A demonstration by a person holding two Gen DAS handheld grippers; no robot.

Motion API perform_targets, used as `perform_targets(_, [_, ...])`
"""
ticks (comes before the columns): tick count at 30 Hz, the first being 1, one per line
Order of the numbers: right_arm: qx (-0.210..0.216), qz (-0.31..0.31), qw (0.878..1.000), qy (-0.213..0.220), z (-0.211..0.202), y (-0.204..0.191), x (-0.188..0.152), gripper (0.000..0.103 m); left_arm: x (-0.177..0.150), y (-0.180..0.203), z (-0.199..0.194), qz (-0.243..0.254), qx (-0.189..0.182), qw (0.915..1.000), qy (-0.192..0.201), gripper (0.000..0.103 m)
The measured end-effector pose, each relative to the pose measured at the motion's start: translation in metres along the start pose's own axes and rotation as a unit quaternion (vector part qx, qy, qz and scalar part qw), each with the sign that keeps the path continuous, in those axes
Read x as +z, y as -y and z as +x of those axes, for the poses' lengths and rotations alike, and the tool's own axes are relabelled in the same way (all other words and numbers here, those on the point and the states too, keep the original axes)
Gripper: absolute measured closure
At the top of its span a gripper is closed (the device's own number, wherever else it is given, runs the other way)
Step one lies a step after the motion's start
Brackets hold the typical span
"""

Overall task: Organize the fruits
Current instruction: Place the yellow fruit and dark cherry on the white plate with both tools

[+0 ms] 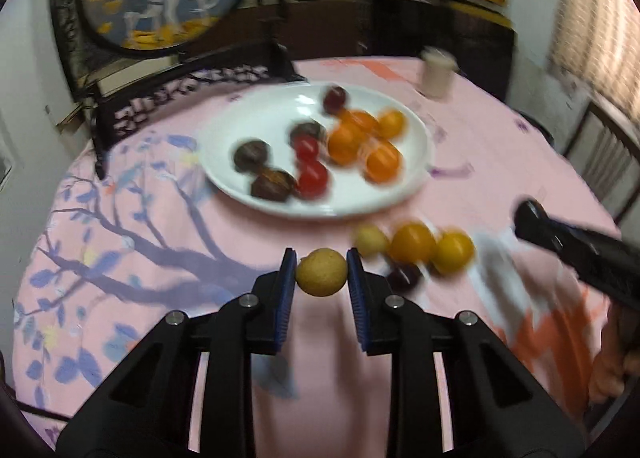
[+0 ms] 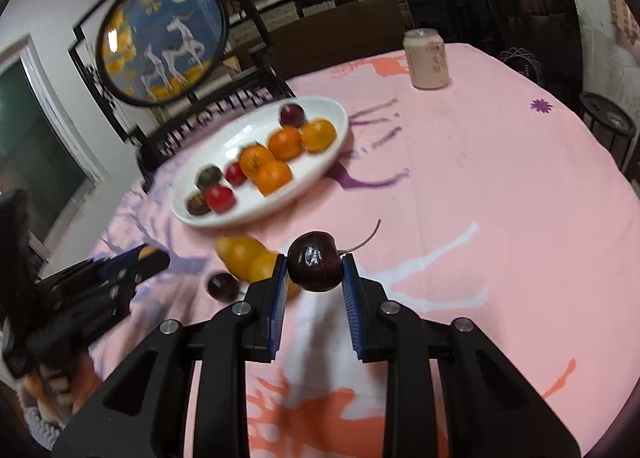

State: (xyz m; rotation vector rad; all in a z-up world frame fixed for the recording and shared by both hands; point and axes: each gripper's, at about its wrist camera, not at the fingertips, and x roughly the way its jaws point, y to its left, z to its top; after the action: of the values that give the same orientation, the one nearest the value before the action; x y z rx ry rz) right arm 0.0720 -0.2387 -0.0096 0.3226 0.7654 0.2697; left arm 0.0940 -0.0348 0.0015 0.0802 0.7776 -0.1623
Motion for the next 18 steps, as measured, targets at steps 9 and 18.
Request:
perform_targets(9, [0.008,-0.063,0.998,-0.001,0.036,-0.052,0.064,0.076,0.079,-0.039,0.040,-0.067,0.039,0.9970,0.008,0.077])
perform_targets(18, [0.007,-0.110,0.993,-0.034,0.098,-0.079,0.061,0.053,0.091,-0.040,0.096,-0.055,0.018,0.9977,-0.035,0.047])
